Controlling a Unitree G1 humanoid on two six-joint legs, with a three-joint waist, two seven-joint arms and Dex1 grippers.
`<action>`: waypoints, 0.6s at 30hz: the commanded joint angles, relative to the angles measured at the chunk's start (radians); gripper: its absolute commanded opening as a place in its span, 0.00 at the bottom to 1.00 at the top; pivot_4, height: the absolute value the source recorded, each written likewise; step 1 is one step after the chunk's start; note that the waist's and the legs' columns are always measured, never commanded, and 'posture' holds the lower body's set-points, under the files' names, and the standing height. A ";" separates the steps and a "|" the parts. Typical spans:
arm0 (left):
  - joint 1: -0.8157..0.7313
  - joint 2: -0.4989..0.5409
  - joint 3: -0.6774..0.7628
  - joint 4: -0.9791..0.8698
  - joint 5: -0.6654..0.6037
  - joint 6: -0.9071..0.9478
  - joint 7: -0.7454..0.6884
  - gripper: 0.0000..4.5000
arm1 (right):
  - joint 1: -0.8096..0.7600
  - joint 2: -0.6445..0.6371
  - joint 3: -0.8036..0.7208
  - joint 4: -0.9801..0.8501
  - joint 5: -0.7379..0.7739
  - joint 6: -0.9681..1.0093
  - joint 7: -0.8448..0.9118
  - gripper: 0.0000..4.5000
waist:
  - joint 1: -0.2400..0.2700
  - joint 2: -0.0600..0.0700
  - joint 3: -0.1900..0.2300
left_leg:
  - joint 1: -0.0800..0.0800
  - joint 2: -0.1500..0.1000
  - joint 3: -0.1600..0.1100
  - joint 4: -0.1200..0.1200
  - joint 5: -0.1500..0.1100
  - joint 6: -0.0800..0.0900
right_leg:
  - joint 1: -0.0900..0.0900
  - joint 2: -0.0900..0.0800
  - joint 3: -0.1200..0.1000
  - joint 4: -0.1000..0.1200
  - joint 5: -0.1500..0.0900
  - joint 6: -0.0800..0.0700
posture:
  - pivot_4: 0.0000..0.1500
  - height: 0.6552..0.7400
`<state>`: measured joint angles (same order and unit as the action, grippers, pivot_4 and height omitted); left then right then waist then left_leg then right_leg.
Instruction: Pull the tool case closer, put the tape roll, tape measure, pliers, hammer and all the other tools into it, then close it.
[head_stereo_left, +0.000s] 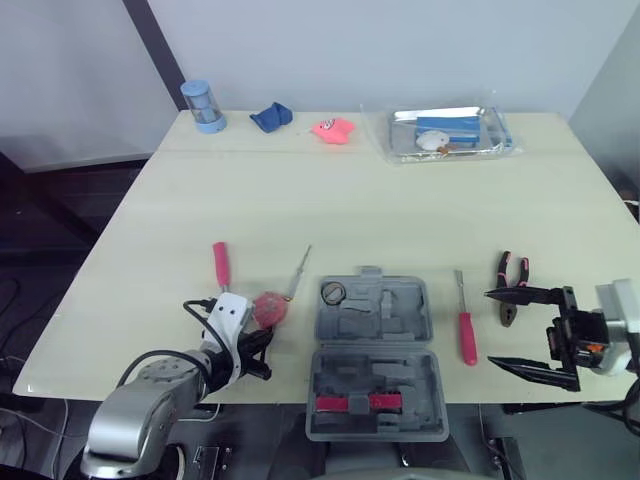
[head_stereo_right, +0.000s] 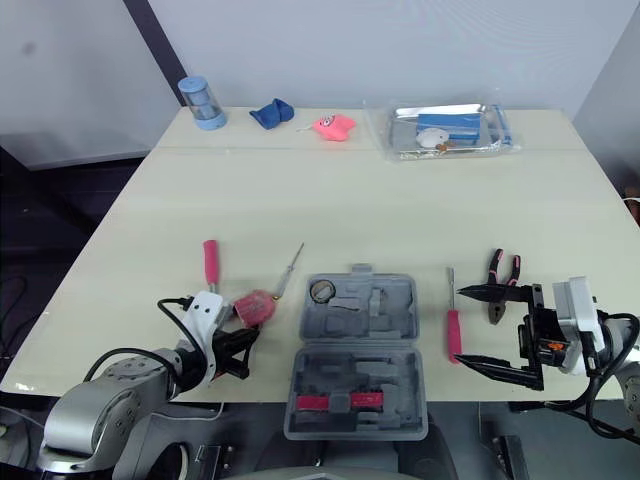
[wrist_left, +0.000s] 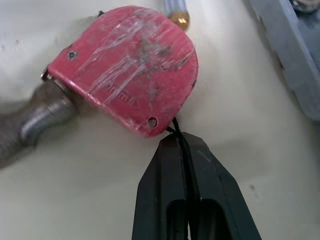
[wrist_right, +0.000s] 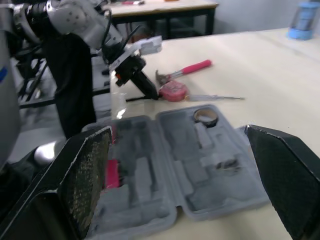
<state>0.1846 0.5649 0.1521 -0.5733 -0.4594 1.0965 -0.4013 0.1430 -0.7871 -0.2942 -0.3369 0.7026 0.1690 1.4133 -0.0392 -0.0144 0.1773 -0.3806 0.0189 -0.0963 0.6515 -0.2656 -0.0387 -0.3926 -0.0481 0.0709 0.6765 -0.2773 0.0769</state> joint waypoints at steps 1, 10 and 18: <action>0.065 0.026 0.021 -0.097 -0.042 0.034 -0.030 0.01 | -0.016 -0.015 0.008 -0.006 -0.010 -0.019 0.018 1.00 | 0.000 0.000 0.000 | 0.000 0.000 0.000 0.000 0.000 0.000 | 0.000 0.000 0.000 0.000 0.000 0.000 | 1.00 1.00; 0.141 0.056 0.048 -0.170 -0.082 0.067 -0.040 0.01 | -0.053 -0.018 0.018 0.018 -0.024 -0.014 0.016 1.00 | 0.003 0.000 0.000 | 0.000 0.000 0.000 0.000 0.000 0.000 | 0.000 0.000 0.000 0.000 0.000 0.000 | 1.00 1.00; 0.151 0.082 0.047 -0.181 -0.075 0.051 -0.035 0.01 | -0.070 -0.013 0.030 0.007 -0.030 -0.004 -0.004 1.00 | 0.002 0.000 0.000 | 0.000 0.000 0.000 0.000 0.000 0.000 | 0.000 0.000 0.000 0.000 0.000 0.000 | 1.00 1.00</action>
<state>0.3298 0.6428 0.1883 -0.7173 -0.5343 1.1635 -0.4336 0.0803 -0.7914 -0.2530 -0.3049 0.6666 0.1695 1.4112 -0.0373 -0.0146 0.1776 -0.3806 0.0190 -0.0964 0.6515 -0.2656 -0.0387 -0.3927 -0.0481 0.0708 0.6766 -0.2774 0.0767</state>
